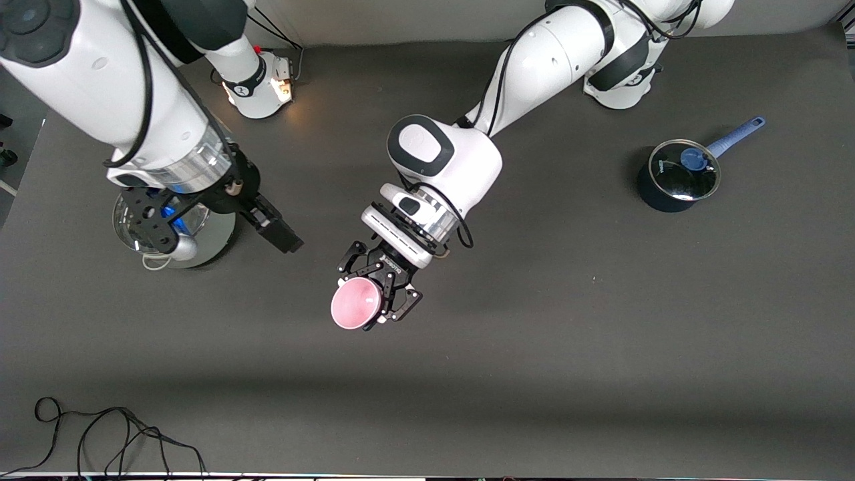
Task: Transfer pink cup from left to right arm
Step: 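Move the right gripper to the cup while the left gripper holds it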
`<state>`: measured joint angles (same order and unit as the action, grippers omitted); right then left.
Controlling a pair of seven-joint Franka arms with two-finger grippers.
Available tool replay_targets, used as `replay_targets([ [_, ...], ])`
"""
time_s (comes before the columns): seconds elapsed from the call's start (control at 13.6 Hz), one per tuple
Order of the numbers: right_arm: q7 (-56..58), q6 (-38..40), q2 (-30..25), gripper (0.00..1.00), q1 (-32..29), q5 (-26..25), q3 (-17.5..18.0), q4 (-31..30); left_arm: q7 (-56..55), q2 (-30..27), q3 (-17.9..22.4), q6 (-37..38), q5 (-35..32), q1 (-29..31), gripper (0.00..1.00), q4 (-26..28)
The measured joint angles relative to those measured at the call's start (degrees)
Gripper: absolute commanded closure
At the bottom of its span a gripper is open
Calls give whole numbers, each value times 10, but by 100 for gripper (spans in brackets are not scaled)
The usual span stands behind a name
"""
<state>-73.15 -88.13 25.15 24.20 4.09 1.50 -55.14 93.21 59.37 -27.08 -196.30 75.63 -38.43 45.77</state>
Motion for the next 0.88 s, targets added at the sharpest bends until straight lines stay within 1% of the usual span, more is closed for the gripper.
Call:
replay_targets([
  [0.15,0,-22,10,0,5,-14,0,5,0,0,0,0,0,-1,100,0],
  [0.37,0,-69,36,0,18,-47,0,5,0,0,0,0,0,-1,100,0],
  [0.51,0,-92,52,0,21,-52,-1,11,0,-1,0,0,0,-2,100,0],
  [0.88,0,-109,86,0,21,-53,-4,44,0,-11,0,-3,-1,-7,100,-4],
])
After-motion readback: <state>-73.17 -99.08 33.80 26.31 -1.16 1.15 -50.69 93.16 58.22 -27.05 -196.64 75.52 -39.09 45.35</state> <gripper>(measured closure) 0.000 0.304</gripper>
